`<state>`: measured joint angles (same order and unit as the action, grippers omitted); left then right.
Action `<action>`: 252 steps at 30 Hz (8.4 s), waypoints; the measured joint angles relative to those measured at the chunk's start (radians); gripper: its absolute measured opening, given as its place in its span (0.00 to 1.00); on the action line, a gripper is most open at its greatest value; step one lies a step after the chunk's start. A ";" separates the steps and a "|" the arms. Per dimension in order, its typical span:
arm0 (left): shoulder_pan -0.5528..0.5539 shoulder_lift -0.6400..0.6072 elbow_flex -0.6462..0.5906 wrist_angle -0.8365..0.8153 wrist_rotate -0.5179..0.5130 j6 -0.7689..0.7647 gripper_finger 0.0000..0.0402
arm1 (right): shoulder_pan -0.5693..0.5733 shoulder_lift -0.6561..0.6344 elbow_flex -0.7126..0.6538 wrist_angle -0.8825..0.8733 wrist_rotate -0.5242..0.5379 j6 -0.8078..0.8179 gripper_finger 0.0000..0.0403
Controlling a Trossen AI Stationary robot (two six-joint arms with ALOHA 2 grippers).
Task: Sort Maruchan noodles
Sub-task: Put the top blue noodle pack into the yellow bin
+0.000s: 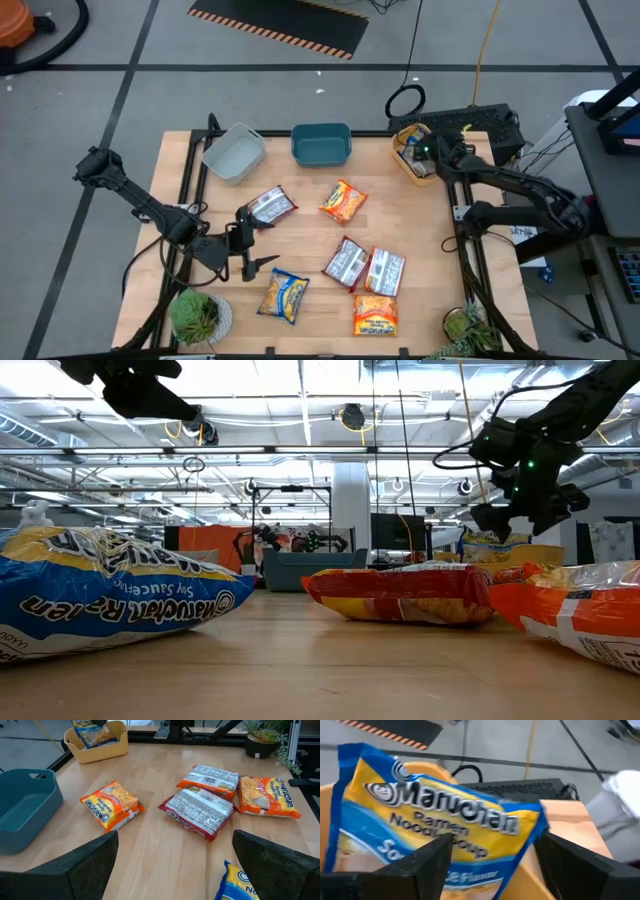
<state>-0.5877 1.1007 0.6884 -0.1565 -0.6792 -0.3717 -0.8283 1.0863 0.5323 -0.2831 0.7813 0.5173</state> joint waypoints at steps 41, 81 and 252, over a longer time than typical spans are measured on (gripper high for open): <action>0.032 0.000 0.000 0.003 0.001 0.012 0.98 | -0.027 -0.010 -0.008 -0.045 -0.171 -0.014 0.44; 0.032 0.000 0.000 0.005 0.008 0.029 0.98 | 0.101 -0.314 -0.009 -0.162 -0.222 -0.007 0.00; 0.092 0.000 0.000 0.071 0.106 0.070 0.98 | 0.193 0.142 0.174 0.071 -0.207 -0.197 0.06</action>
<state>-0.4953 1.1004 0.6884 -0.0859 -0.5735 -0.3016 -0.6350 1.2280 0.7067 -0.2117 0.5747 0.3204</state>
